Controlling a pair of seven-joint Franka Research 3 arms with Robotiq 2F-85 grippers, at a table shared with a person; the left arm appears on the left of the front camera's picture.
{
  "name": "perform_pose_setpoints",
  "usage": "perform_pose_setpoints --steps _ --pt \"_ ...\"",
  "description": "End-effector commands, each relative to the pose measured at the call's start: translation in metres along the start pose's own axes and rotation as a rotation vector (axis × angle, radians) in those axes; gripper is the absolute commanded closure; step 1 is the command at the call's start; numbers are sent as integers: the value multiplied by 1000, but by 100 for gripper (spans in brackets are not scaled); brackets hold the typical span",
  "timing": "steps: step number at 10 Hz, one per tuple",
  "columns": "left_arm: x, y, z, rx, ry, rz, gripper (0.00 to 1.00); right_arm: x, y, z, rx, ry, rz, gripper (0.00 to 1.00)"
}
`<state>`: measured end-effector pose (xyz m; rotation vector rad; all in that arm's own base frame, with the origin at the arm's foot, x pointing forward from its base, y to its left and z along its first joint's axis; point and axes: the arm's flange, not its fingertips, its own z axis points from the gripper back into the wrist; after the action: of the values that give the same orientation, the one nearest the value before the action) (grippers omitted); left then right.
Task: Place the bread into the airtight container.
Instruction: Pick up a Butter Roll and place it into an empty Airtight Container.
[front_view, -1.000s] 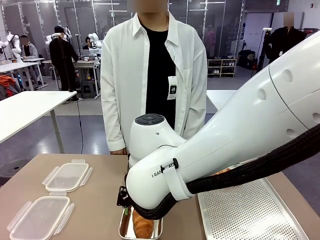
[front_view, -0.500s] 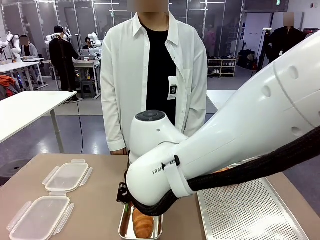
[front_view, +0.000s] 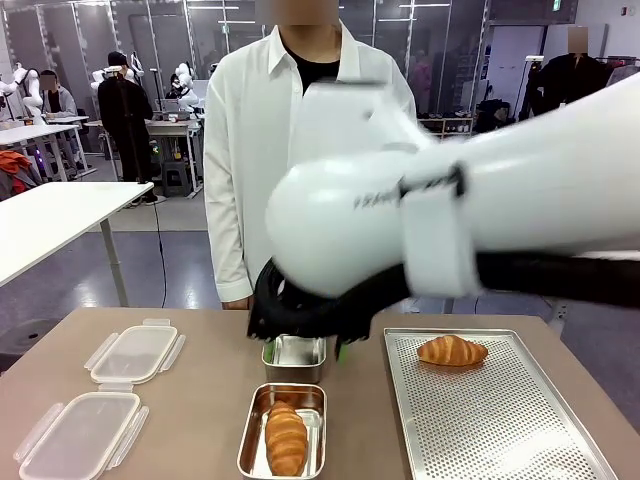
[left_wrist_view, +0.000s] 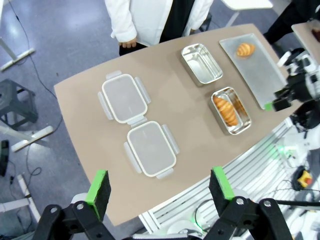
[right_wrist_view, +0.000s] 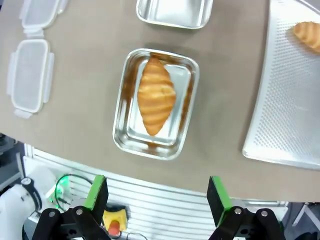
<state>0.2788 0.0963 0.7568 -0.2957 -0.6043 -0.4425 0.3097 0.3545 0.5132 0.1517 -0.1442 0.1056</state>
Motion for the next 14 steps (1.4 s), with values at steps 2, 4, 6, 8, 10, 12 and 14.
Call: perform_pose_setpoints --steps 2,4,6,8,10,12,14 --pt "1 0 2 0 0 -15 0 16 -74 46 -53 -24 51 0" --pt "1 0 2 0 0 -15 0 19 -139 79 -51 -63 142 0" --pt "1 0 2 0 0 -15 0 20 -208 98 -67 -113 237 0" --pt "1 0 2 0 0 -15 0 14 -251 111 -15 -119 328 0" --pt "1 0 2 0 0 -15 0 40 -282 75 -91 -98 411 0" --pt "1 0 2 0 0 -15 0 77 -303 34 4 -104 464 0" --pt "1 0 2 0 0 -15 0 112 -315 -14 74 -79 501 0"
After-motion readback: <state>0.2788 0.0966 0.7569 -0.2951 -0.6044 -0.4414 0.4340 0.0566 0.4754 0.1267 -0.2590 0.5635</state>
